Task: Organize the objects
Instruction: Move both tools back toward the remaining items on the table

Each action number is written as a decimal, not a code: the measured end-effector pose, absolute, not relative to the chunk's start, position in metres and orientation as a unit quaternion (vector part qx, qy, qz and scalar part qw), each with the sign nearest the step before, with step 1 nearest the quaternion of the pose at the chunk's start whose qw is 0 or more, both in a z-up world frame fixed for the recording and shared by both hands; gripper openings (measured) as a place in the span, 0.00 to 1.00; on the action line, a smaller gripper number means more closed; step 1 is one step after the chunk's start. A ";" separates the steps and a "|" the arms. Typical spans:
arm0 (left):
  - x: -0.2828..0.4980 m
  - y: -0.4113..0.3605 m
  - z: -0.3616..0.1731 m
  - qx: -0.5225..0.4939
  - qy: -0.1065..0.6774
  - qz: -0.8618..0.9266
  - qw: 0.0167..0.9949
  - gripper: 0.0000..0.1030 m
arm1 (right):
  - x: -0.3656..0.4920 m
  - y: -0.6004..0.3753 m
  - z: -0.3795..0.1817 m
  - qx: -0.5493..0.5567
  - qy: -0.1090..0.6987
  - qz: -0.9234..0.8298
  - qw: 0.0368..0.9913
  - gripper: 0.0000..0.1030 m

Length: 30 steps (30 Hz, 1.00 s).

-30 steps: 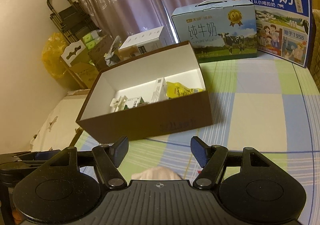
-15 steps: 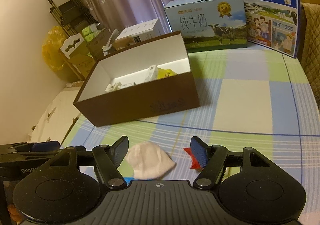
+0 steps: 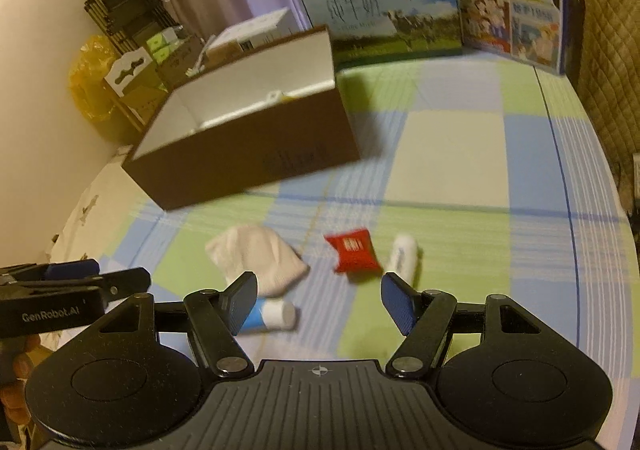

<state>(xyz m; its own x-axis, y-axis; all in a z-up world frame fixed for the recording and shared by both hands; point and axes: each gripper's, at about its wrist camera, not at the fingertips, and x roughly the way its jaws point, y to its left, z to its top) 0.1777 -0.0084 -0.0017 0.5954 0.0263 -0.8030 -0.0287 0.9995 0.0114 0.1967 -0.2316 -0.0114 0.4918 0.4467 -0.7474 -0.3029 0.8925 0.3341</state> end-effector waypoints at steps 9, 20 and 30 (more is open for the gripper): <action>0.161 0.001 -0.021 -0.011 0.467 0.021 0.884 0.75 | 0.180 -0.248 -0.034 0.073 0.482 0.199 0.850 0.64; 0.171 0.006 -0.042 0.008 0.482 -0.056 0.874 0.74 | 0.177 -0.250 -0.045 0.081 0.500 0.152 0.849 0.64; 0.198 0.003 -0.072 0.036 0.497 -0.118 0.859 0.74 | 0.174 -0.255 -0.053 0.099 0.516 0.102 0.845 0.64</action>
<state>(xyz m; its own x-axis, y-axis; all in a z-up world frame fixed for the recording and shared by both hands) 0.1984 0.0029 -0.0719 0.4784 -0.1658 -0.8624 0.2382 0.9697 -0.0543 0.1741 -0.2553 -0.0533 0.4475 0.2748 -0.8510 -0.0702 0.9595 0.2729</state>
